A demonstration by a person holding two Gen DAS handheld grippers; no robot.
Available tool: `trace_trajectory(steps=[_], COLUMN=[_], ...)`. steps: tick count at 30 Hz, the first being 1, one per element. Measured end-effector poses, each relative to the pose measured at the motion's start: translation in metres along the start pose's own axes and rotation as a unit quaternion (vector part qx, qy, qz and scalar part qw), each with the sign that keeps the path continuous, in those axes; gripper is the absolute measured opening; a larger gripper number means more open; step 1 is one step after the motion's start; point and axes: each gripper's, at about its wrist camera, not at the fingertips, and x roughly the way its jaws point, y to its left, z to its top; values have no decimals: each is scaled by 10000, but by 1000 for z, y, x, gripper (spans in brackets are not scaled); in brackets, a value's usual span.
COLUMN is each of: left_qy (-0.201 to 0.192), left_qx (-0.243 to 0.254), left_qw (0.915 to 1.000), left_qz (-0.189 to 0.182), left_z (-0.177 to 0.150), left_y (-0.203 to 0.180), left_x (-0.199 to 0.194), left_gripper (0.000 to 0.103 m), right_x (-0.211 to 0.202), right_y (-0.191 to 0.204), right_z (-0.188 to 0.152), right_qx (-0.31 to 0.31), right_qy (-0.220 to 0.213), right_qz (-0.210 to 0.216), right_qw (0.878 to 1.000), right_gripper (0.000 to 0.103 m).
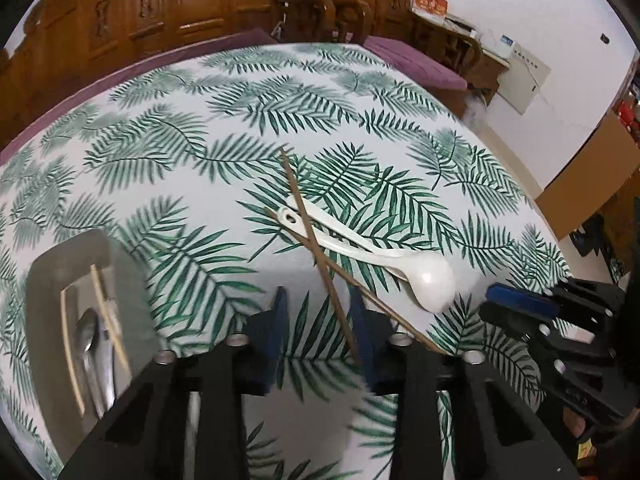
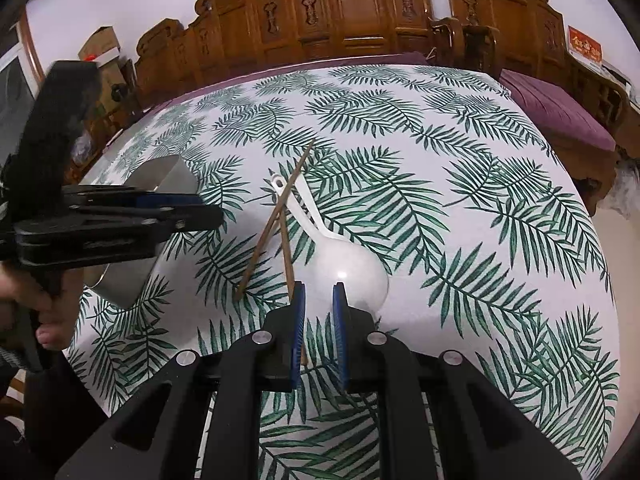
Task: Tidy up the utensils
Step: 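Grasp a wooden chopstick with the left tool while the right tool grasps another chopstick, then carry the chopstick into the grey tray with the left tool and release while the right tool holds its chopstick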
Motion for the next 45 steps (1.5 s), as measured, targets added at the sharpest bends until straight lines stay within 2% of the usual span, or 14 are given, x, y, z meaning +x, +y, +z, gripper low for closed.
trace_trajectory(steps=[11,20,26,37,45], left_qy=[319,515,547,356,157], left_qx=[-67,-206,-242,-301,-212], left_qw=[9995,9984,9982,9989,9996], left_qz=[3,93,51,-36,12], left_z=[13,14,5,-20,-30], left_y=[-6,-3,4,15,13], left_x=[44,59,44,-10,-41], left_gripper=[19,6,4,4,4], right_x=[5,10,21,45,65], right_y=[3,10,12,21,31], right_z=[-10,-9,-7,-2,12], right_qx=[-36,-132,-124,-251,-567], right_qy=[91,142,192,259,398], right_qz=[67,120,195,187,70], right_qw=[9999,9997,9995,9992,9976], right_gripper=[16,16,16,16,22])
